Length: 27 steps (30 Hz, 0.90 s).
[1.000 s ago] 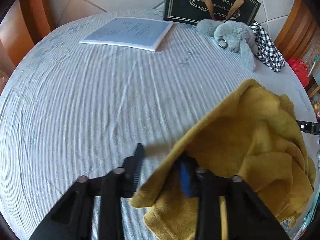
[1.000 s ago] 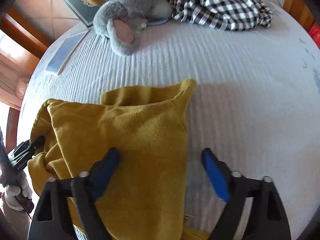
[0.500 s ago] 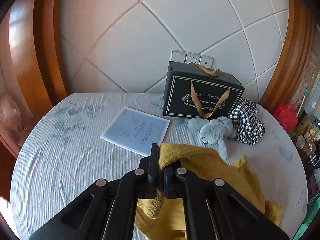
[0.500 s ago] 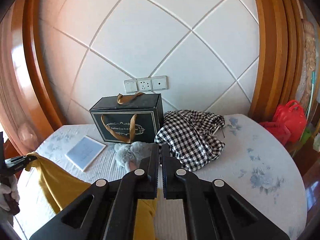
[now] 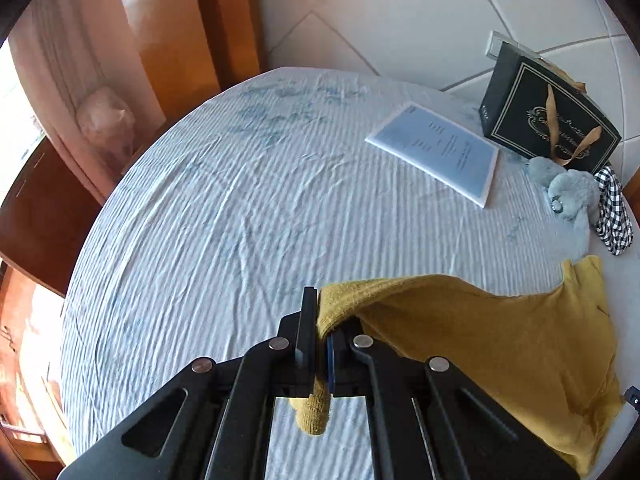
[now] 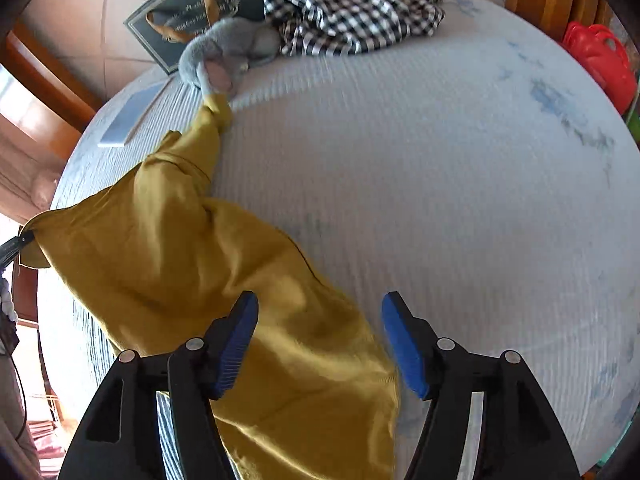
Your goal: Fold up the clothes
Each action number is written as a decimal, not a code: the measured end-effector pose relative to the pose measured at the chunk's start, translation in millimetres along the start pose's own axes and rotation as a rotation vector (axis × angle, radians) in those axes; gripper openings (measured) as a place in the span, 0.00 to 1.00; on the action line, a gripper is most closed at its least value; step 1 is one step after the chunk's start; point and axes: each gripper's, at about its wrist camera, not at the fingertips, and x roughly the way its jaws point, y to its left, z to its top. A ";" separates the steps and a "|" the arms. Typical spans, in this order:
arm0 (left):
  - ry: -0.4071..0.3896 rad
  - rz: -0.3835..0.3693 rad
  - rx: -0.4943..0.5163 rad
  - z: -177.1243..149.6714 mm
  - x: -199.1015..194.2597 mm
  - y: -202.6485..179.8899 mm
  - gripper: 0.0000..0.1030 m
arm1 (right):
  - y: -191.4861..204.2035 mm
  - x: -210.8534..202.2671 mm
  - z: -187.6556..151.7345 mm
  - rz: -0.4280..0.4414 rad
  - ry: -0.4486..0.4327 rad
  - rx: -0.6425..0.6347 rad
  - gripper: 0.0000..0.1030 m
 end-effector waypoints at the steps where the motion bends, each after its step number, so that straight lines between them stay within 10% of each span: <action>1: 0.009 0.006 -0.012 -5.8 0.5 6.4 0.02 | 2.2 6.3 -3.8 0.003 0.012 -0.003 0.72; 3: 0.019 0.007 -0.023 -13.7 -0.6 13.9 0.02 | 8.2 17.4 -11.2 -0.009 0.027 -0.021 0.71; 5: 0.015 -0.017 -0.017 -14.7 -6.3 13.3 0.03 | 12.2 24.4 -19.2 -0.049 0.051 -0.021 0.32; 8: 0.010 -0.052 -0.009 -16.1 -14.9 12.4 0.03 | 17.1 19.0 -39.8 0.026 0.092 -0.031 0.20; 13: 0.001 -0.112 0.006 -18.6 -29.2 10.8 0.07 | 12.0 -4.1 -69.8 0.078 0.085 -0.021 0.28; 16: -0.004 -0.147 0.015 -20.0 -37.8 9.8 0.42 | 1.8 -28.9 -70.7 0.067 0.007 0.021 0.55; 18: -0.057 -0.221 0.083 -11.4 -58.5 -22.5 0.60 | -3.1 -40.9 -70.5 0.061 -0.028 0.039 0.59; 27: -0.050 -0.517 0.403 21.9 -50.9 -222.0 0.67 | -20.8 -46.7 -90.5 0.029 -0.041 0.124 0.66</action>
